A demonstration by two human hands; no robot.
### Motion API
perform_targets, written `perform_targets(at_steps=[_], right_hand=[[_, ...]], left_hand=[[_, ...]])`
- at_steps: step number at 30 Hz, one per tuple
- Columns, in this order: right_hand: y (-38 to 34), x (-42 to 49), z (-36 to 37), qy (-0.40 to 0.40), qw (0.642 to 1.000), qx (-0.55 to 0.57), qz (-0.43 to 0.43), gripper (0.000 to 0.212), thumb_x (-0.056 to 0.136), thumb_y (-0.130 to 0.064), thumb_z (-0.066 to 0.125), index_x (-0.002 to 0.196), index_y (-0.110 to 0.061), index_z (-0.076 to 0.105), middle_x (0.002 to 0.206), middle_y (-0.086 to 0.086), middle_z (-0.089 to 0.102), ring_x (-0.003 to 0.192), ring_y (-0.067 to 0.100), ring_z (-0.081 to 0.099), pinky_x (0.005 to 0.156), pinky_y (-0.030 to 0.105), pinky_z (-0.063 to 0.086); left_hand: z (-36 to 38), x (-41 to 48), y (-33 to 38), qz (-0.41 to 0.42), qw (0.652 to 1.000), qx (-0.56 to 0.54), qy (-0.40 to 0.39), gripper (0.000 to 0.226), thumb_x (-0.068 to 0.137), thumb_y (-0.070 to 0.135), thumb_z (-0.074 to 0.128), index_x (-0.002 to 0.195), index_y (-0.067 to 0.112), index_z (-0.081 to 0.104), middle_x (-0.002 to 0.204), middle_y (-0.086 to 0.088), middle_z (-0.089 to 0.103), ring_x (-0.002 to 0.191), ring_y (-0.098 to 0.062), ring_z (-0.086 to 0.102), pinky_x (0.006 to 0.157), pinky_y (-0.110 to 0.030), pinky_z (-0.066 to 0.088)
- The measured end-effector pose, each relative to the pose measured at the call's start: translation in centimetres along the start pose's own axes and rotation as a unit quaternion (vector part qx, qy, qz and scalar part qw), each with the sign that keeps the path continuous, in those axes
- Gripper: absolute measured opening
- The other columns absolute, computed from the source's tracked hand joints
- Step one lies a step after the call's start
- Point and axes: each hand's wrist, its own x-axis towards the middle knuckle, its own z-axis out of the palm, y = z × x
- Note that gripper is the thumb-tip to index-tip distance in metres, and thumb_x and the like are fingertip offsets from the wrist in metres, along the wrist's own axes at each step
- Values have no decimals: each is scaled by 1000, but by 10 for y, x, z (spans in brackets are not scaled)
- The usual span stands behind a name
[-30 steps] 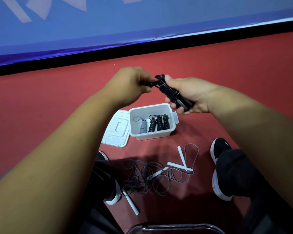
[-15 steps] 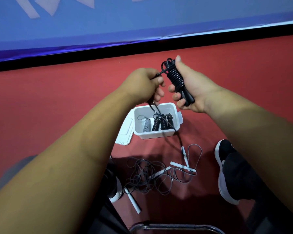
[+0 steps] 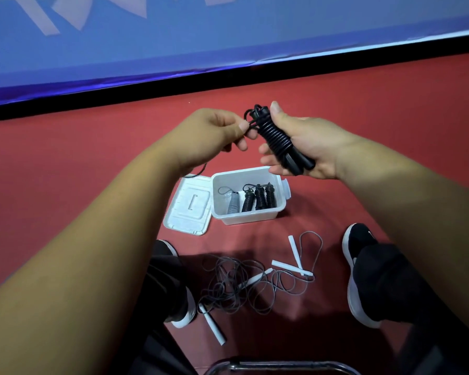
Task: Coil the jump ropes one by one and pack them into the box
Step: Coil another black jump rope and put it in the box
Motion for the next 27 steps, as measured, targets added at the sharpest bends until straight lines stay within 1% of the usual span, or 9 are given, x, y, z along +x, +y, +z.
perform_targets(at_steps=[2,6,10,13,15,18,20,23,27], right_hand=[[2,-3,3,-10,1000,4,0,57,100,-68,53,120,-17,69,90,7,80,91,31,81,66,40,67],[6,-3,9,-26,999,13,-16,61,101,-65,54,120,-8,67,91,14,77,88,38,80,67,48,67],[7,0,15,-22,998,33,-39,63,102,-63,54,118,-4,67,85,19,76,78,39,78,65,50,67],[3,4,18,-20,998,16,-56,61,102,-63,54,113,-6,70,85,18,76,74,38,77,64,49,66],[1,5,20,-23,998,0,-58,63,101,-63,55,119,-4,67,86,20,77,73,38,77,61,47,66],[4,5,24,-35,998,-20,-55,66,101,-63,56,125,-2,65,87,22,77,72,39,77,59,45,65],[7,5,28,-51,996,-42,-53,66,102,-63,55,124,-2,64,88,24,76,73,41,77,60,46,66],[11,5,33,-74,994,-65,-49,67,103,-65,50,120,-1,63,87,25,76,74,41,77,61,47,66],[11,4,35,-86,994,-52,-36,69,103,-66,44,116,-2,65,87,24,76,70,39,77,59,46,66]], left_hand=[[0,-2,-3,-12,1000,4,-26,20,107,19,59,108,5,74,83,-3,74,69,-10,60,62,-18,48],[0,-1,-8,-34,998,21,-46,11,103,14,66,98,6,71,81,-5,73,61,-14,60,58,-23,53],[-7,1,-10,-25,995,85,-35,15,104,26,65,99,14,72,78,-1,72,59,-13,52,61,-30,46],[-9,-1,-9,-51,997,-21,-48,23,102,35,67,96,13,67,72,0,61,60,-15,45,59,-28,39],[-11,-3,-4,-64,992,-101,-41,24,100,44,67,90,22,66,71,-1,53,60,-15,40,59,-31,33],[-11,-6,0,-91,989,-118,-6,55,97,71,52,67,27,63,64,-2,44,56,-17,31,59,-33,30],[-9,-7,-1,-111,988,-105,25,64,91,82,48,62,25,53,59,-2,37,55,-20,26,57,-32,27],[-8,-10,-6,-103,989,-98,34,55,94,71,57,65,26,64,59,-4,38,55,-19,25,53,-30,24],[-12,-10,-10,-79,991,-108,9,37,100,57,61,86,24,74,72,-4,53,50,-16,28,49,-25,24]])
